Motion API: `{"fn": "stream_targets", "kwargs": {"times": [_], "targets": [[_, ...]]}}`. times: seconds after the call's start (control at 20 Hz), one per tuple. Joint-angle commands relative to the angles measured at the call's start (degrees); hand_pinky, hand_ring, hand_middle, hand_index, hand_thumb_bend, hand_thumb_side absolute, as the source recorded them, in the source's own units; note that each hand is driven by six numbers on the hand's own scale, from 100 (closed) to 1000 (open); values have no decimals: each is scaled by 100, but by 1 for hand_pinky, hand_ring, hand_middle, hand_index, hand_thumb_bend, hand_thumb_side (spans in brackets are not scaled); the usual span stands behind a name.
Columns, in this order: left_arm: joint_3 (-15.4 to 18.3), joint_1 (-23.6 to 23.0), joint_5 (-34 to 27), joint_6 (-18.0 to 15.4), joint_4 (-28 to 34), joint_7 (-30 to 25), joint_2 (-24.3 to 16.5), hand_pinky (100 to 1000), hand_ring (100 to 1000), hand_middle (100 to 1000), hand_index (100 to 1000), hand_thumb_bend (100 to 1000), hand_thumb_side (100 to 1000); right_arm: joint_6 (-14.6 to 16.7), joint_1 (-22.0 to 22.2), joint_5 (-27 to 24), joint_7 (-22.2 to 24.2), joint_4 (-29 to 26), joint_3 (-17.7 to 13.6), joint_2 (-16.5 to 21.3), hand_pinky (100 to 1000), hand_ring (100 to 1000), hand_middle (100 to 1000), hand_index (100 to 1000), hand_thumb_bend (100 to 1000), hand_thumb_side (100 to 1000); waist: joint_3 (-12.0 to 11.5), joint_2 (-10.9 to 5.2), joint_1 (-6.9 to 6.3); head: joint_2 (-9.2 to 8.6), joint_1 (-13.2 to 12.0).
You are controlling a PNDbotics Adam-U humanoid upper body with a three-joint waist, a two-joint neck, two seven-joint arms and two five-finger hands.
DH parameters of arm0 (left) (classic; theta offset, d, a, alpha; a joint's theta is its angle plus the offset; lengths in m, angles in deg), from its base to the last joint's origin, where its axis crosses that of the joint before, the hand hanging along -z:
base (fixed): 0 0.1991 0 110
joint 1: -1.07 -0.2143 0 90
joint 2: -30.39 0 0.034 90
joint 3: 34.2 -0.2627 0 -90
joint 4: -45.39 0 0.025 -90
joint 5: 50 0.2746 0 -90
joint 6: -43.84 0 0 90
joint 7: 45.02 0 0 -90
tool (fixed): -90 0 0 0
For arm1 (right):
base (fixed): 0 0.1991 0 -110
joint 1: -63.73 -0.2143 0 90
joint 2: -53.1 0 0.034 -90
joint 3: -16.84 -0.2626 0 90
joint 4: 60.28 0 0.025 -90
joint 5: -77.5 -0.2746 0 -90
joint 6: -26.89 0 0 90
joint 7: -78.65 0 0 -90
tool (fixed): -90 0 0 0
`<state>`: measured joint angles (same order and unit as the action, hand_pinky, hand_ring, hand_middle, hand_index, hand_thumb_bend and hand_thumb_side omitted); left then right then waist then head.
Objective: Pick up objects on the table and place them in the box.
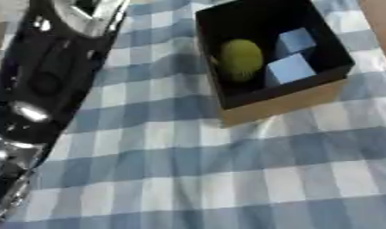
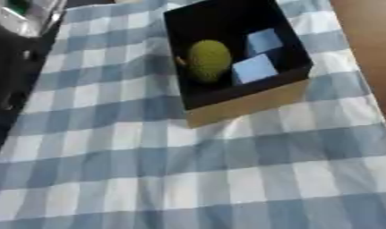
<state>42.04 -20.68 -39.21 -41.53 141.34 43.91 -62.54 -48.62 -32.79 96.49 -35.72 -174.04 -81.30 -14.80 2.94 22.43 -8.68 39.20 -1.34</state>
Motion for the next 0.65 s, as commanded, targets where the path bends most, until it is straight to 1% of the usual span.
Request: {"fn": "stream_targets", "kwargs": {"times": [0.05,0.15,0.25,0.35,0.45,0.55,0.65], "targets": [[253,-306,-537,254,909,654,-606,818,794,746,890,148,496,63,-98,-5,-101,-83,-100,67,904,1000,553,882,100,470,-51,-269,150,63,75],[368,-693,-801,319,1336,979,-774,816,793,744,890,129,498,111,-217,-42,-150,-83,-109,9,904,1000,560,882,100,470,-134,-316,226,85,114],[481,-1110,-1026,316,1709,1227,-867,817,792,744,892,112,501,173,-370,-84,-180,-83,-101,-52,903,991,569,882,100,470,-214,-344,308,74,128],[592,-1483,-1156,110,1827,1375,-879,816,791,742,893,111,504,242,-522,-118,-207,-83,-96,-118,903,984,577,881,100,470,-288,-355,389,51,136],[721,-1825,-1243,-179,1855,1488,-828,810,783,734,894,105,497,305,-659,-150,-242,-83,-97,-190,903,979,583,881,100,470,-358,-358,476,24,134],[842,-2126,-1292,-491,1862,1579,-749,808,781,732,896,101,504,348,-778,-179,-271,-83,-102,-268,903,974,587,881,100,470,-415,-358,561,3,137],[926,-2381,-1354,-743,1863,1620,-629,804,779,731,898,117,516,390,-871,-185,-289,-83,-110,-343,903,972,590,881,100,470,-466,-347,635,-26,142]]}}
